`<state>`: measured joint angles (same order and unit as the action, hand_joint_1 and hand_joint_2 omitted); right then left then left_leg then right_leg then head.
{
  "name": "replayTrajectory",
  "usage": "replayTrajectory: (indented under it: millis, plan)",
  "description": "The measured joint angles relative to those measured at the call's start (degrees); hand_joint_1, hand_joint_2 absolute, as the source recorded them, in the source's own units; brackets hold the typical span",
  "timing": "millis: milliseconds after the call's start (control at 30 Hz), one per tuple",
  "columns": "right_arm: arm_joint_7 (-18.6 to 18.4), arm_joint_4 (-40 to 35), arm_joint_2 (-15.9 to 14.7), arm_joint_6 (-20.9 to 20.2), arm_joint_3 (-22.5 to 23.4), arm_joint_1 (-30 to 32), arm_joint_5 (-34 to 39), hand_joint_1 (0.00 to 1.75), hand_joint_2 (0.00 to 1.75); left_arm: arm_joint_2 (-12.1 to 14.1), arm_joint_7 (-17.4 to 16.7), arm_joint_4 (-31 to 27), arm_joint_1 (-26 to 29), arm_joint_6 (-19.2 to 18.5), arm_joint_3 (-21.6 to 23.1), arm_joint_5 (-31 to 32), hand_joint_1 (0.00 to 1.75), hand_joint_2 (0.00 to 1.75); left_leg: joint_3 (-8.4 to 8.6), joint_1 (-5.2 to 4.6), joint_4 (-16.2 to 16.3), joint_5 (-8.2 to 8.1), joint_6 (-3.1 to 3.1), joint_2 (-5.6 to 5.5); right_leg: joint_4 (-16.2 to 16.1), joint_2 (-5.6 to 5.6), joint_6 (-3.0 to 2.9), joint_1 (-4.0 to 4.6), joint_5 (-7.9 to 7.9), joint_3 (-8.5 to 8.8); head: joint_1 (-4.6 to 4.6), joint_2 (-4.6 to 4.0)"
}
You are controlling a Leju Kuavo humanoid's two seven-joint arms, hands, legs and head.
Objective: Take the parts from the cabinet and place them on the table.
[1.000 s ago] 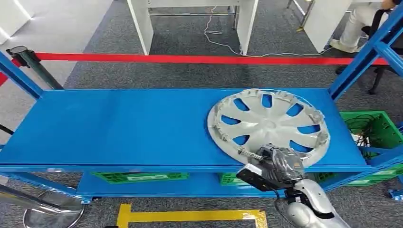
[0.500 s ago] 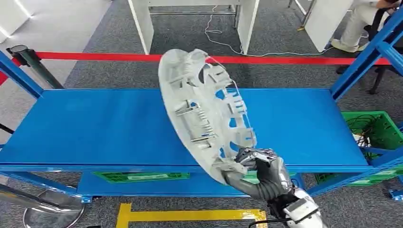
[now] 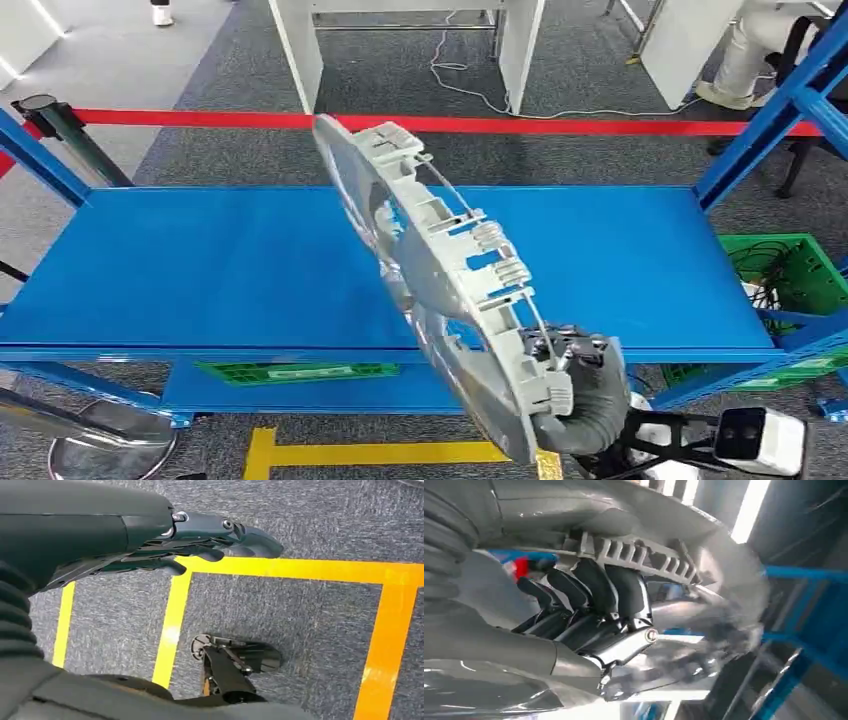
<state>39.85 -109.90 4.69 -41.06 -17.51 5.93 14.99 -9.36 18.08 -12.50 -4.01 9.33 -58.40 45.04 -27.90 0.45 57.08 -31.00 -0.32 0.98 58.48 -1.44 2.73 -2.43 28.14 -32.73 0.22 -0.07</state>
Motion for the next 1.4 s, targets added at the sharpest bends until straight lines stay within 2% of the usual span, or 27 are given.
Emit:
replayTrajectory:
  millis: [100, 233, 567, 933, 1200, 1400]
  plan:
    - [-0.02, 0.06, 2.69, -7.87, 2.08, 0.69, 1.28, 1.75, 1.75, 0.18, -0.51, 0.0, -0.05, 0.05, 0.0, 0.37, 0.0, 1.75, 0.0, 0.0, 0.0, 0.0, 0.0, 0.01, 0.0, 0.02, 0.0, 0.0, 0.0, 0.01, -0.02, 0.0]
    - [-0.09, 0.61, 4.75, -9.54, 3.83, 0.93, 0.9, 1.75, 1.75, 0.31, -0.61, 0.0, -0.13, 0.29, -0.04, 0.49, 0.0, 1.75, 0.0, 0.0, 0.0, 0.0, 0.0, 0.0, 0.0, 0.01, 0.0, -0.01, 0.0, 0.02, -0.02, 0.0]
    - [-0.07, 1.01, 6.63, -9.64, 5.45, 1.11, 0.81, 1.75, 1.75, 0.35, -0.59, 0.0, -0.18, 0.33, -0.04, 0.53, 0.0, 1.75, 0.0, 0.0, 0.01, 0.0, 0.0, 0.0, 0.0, 0.01, 0.0, 0.0, 0.0, 0.0, -0.02, 0.0]
    - [-0.07, 1.16, 8.09, -13.36, 6.56, 1.13, -0.58, 1.75, 1.75, 0.37, -0.57, 0.0, -0.24, 0.99, -0.07, 2.26, 0.0, 1.75, 0.0, 0.0, 0.01, 0.0, 0.0, 0.0, 0.0, 0.01, 0.0, -0.01, 0.0, 0.01, 0.0, 0.0]
    - [-0.09, 1.18, 8.36, -12.88, 7.0, 1.23, -2.36, 1.75, 1.75, 0.33, 2.29, 0.0, -0.27, 0.53, -1.03, 1.12, 0.0, 1.75, 0.0, 0.0, 0.01, 0.0, 0.0, 0.0, 0.0, 0.01, 0.0, 0.0, 0.0, 0.0, -0.02, 0.0]
    - [-0.07, 1.18, 8.38, -12.18, 7.2, 1.28, -2.66, 1.75, 1.75, 0.31, 2.73, 0.0, -0.3, 0.83, -1.66, 0.44, 0.0, 1.75, 0.0, 0.0, 0.01, 0.0, 0.0, 0.0, 0.0, 0.01, 0.0, 0.0, 0.0, 0.0, 0.0, 0.0]
